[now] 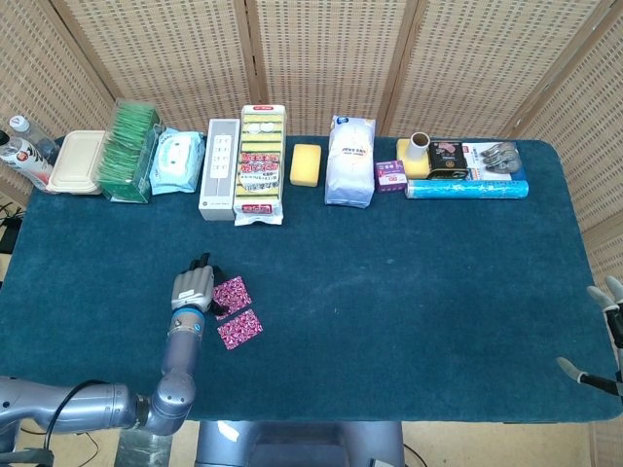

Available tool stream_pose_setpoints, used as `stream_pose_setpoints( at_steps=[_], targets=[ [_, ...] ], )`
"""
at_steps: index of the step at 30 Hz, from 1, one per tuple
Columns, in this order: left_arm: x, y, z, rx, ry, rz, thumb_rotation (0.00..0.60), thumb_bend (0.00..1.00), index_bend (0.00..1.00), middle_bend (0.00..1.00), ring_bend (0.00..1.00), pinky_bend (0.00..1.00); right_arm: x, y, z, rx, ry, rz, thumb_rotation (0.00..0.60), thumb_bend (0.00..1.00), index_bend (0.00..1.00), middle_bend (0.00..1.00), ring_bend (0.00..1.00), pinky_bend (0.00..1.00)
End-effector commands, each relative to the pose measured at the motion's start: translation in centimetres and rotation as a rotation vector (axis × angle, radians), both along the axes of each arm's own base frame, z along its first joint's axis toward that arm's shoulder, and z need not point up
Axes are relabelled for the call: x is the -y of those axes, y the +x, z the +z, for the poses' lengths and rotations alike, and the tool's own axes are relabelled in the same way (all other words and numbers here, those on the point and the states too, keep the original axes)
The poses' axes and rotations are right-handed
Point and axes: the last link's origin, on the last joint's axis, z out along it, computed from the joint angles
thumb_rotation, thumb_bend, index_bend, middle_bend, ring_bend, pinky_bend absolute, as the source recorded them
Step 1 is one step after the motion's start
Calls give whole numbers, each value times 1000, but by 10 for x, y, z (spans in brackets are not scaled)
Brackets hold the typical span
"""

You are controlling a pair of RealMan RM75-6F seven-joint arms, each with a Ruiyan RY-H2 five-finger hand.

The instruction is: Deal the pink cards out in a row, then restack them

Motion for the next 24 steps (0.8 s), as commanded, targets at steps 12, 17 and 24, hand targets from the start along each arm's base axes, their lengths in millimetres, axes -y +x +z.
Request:
stream_pose_setpoints(
  at_steps=[12, 17, 24],
  targets=[
    [6, 7, -4, -7, -18, 57, 600, 232, 490, 0, 0, 171, 0, 0, 1, 6, 0, -1, 600, 0, 94, 0, 0, 0],
    [5, 7, -6, -19, -6, 56, 600, 231, 489, 0, 0, 171, 0, 0, 1, 6, 3, 0, 600, 0, 94, 0, 0, 0],
    [5, 7, -7, -16, 5, 64, 600, 229, 490, 0, 0, 175, -1, -1, 2, 9, 2, -1, 600, 0, 94, 0, 0, 0]
  ],
)
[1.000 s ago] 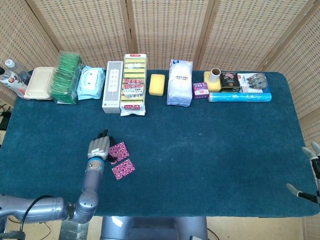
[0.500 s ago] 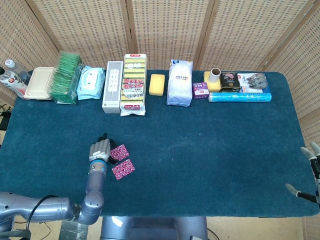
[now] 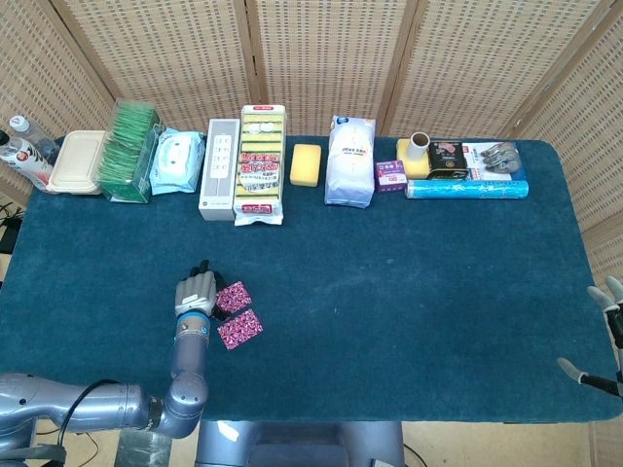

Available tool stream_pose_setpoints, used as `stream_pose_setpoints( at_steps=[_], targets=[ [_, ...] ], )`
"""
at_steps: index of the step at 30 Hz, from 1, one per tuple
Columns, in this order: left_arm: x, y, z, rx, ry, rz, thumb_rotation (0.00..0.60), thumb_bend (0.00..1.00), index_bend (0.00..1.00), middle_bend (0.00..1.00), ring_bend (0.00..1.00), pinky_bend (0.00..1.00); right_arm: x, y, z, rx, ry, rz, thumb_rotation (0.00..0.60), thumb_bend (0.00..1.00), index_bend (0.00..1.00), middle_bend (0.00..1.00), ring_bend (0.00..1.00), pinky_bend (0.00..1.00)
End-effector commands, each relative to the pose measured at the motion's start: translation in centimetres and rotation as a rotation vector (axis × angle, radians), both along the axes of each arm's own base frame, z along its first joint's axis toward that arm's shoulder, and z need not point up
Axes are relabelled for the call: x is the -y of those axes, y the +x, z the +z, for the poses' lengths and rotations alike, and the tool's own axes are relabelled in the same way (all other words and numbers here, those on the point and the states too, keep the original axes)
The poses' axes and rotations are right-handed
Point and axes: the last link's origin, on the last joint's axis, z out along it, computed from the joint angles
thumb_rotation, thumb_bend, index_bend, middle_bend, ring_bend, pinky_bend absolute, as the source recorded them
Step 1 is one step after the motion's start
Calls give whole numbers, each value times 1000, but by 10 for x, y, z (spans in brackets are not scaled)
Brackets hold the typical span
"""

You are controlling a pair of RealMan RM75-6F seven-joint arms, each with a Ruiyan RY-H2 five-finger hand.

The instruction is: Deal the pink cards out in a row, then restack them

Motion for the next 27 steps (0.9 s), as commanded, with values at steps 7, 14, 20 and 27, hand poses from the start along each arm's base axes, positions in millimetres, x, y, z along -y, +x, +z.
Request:
stream_pose_setpoints(
  at_steps=[7, 14, 20, 27],
  targets=[
    [1, 2, 0, 22, -7, 5, 600, 211, 490, 0, 0, 178, -1, 0, 1, 3, -1, 2, 600, 0, 94, 0, 0, 0],
    [2, 4, 0, 8, -19, 0, 600, 207, 489, 0, 0, 184, -1, 0, 2, 5, -4, 3, 600, 0, 94, 0, 0, 0],
    [2, 4, -1, -3, -16, 5, 600, 206, 489, 0, 0, 187, -1, -1, 2, 7, -3, 3, 600, 0, 94, 0, 0, 0],
    [1, 5, 0, -9, -7, 1, 600, 204, 490, 0, 0, 192, -1, -1, 3, 8, -2, 2, 600, 0, 94, 0, 0, 0]
  ],
)
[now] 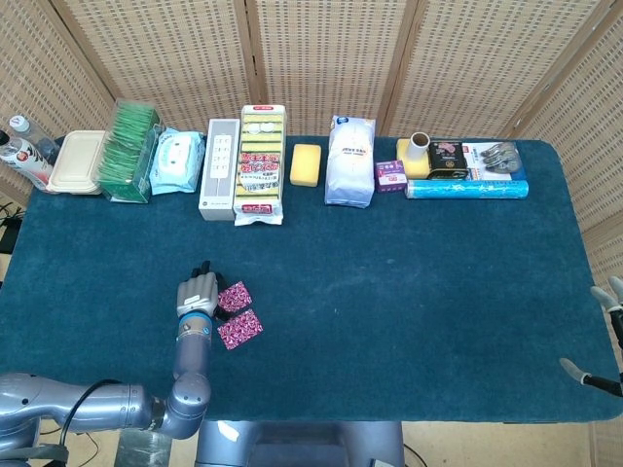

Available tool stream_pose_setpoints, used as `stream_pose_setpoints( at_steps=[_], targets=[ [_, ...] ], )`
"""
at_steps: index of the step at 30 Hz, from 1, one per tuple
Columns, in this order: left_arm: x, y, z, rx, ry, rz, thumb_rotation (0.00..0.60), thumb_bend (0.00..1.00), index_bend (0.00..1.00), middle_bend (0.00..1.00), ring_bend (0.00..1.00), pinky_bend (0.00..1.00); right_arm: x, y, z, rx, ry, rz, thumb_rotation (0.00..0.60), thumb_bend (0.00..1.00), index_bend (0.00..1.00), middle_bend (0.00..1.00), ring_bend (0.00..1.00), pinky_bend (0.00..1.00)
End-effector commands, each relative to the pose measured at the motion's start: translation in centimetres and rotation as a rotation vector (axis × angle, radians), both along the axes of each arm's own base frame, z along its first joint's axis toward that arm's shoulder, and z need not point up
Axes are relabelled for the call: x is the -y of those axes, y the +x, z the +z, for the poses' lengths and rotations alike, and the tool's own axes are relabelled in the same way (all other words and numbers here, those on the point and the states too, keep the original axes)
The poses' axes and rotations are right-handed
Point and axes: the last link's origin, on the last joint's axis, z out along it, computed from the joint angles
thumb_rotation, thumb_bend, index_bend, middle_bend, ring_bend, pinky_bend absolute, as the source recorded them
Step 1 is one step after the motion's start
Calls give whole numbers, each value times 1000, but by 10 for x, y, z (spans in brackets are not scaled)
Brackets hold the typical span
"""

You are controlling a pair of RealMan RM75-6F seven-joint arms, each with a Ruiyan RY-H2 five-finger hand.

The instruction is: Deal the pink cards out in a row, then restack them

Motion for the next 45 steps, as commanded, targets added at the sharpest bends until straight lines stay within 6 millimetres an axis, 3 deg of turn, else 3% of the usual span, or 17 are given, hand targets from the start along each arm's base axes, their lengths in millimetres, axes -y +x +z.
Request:
stream_pose_setpoints(
  at_steps=[1, 12, 17, 30, 34, 45],
  targets=[
    [0, 0, 1, -1, 3, -1, 600, 203, 490, 0, 0, 193, 0, 0, 0, 0, 0, -1, 600, 0, 94, 0, 0, 0],
    [1, 0, 3, -36, -6, -24, 600, 193, 486, 0, 0, 192, 0, 0, 0, -1, 0, -2, 600, 0, 94, 0, 0, 0],
    [1, -1, 3, -47, -6, -22, 600, 189, 412, 0, 0, 192, -1, 0, 0, -1, 3, 0, 600, 0, 94, 0, 0, 0],
    [1, 0, 2, -45, -3, -27, 600, 186, 362, 0, 0, 198, -1, 0, 1, 0, 1, -2, 600, 0, 94, 0, 0, 0],
    [1, -1, 3, -50, -4, -33, 600, 177, 277, 0, 0, 198, -1, 0, 1, 1, 0, -1, 600, 0, 94, 0, 0, 0],
    [1, 0, 3, -17, -7, -49, 600, 174, 237, 0, 0, 203, -1, 0, 2, 3, -1, -1, 600, 0, 94, 0, 0, 0]
  ],
)
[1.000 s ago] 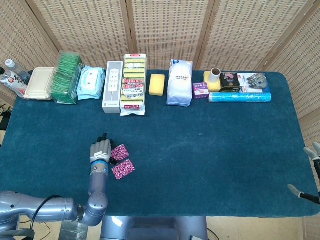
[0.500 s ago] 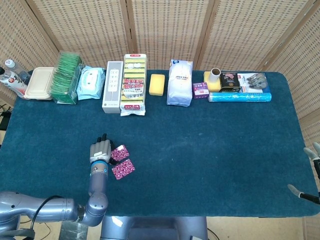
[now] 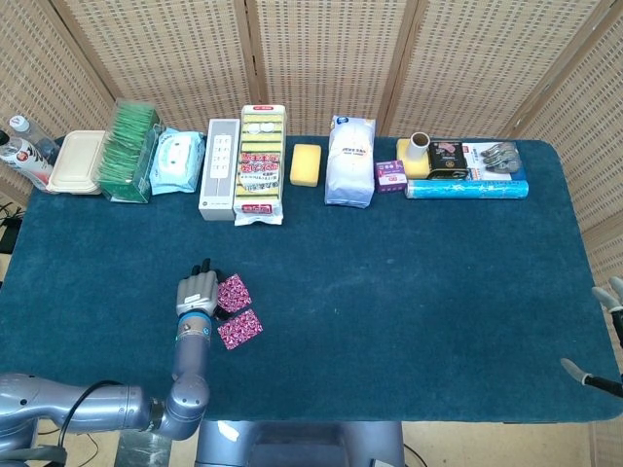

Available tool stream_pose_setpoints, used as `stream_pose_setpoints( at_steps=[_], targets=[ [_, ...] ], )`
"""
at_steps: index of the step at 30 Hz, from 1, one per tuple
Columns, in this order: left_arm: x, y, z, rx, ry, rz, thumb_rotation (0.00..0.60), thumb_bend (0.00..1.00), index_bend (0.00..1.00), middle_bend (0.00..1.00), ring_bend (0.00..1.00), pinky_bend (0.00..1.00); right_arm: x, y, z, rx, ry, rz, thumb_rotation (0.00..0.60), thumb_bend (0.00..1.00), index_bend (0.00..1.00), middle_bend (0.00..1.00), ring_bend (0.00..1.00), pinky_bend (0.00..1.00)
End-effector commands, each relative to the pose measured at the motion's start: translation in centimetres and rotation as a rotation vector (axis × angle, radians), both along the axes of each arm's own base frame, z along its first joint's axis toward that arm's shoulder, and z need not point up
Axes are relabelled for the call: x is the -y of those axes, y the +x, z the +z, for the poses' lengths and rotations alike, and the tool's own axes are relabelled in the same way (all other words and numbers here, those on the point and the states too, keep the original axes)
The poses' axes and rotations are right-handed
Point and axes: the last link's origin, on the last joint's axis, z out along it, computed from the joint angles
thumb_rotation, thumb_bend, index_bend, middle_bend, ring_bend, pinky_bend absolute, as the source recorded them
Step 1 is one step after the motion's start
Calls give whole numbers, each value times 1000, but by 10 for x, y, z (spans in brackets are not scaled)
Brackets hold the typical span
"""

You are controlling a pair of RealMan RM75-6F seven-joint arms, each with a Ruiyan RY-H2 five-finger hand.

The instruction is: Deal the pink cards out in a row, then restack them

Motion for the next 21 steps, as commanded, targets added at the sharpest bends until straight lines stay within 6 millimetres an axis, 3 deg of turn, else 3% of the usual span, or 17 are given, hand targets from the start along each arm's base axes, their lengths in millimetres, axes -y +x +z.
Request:
stream_pose_setpoints(
  at_steps=[1, 10, 21],
  targets=[
    [1, -1, 1, 6, 0, -4, 600, 175, 237, 0, 0, 203, 0, 0, 0, 0, 1, 0, 600, 0, 94, 0, 0, 0],
    [-3, -7, 9, -1, 9, -2, 600, 176, 237, 0, 0, 203, -1, -1, 0, 0, -2, 0, 600, 0, 94, 0, 0, 0],
    [10, -10, 32, 11, 3, -123, 600, 151, 237, 0, 0, 203, 0, 1, -2, -7, 5, 1, 600, 0, 94, 0, 0, 0]
  ],
)
